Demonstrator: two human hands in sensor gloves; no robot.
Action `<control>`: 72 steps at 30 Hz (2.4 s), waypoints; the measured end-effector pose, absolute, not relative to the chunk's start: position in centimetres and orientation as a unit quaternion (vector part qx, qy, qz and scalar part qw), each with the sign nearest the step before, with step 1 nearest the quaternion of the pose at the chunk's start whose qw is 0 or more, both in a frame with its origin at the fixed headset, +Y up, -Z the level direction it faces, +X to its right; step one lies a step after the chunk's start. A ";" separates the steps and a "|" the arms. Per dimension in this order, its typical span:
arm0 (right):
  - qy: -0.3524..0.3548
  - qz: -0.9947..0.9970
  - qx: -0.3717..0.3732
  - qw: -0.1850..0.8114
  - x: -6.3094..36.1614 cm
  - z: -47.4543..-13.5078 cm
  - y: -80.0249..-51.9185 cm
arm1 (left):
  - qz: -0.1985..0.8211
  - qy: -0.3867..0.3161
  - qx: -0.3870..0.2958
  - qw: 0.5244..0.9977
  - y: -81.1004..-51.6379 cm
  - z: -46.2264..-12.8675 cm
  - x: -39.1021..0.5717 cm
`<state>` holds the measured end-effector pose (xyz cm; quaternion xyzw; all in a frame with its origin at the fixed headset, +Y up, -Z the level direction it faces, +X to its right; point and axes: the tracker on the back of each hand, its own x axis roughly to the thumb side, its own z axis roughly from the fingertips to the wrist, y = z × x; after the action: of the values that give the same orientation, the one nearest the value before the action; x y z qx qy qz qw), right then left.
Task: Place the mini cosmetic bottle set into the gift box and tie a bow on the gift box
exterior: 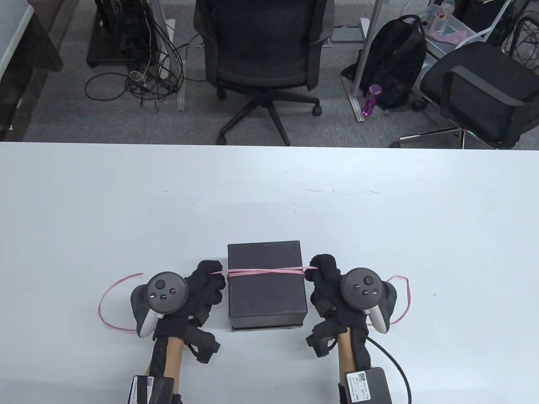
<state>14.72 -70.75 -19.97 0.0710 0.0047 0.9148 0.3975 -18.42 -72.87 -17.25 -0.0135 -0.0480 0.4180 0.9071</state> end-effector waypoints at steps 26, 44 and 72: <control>0.189 0.889 0.266 0.322 9.6 -16.1 -66.0 | 0.159 -0.144 -0.025 0.976 -62.9 -26.4 -12.3; 0.149 0.928 0.175 0.293 12.5 -17.4 -66.5 | 0.281 -0.025 -0.095 0.955 -66.7 -24.2 -15.1; -0.043 0.979 0.107 0.170 13.9 -19.3 -70.0 | 0.234 -0.045 0.047 0.970 -73.5 -17.1 -19.2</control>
<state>13.92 -70.03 -19.29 0.1072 -0.0434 0.9786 0.1700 -19.17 -73.46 -17.06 0.0472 -0.0445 0.2341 0.9701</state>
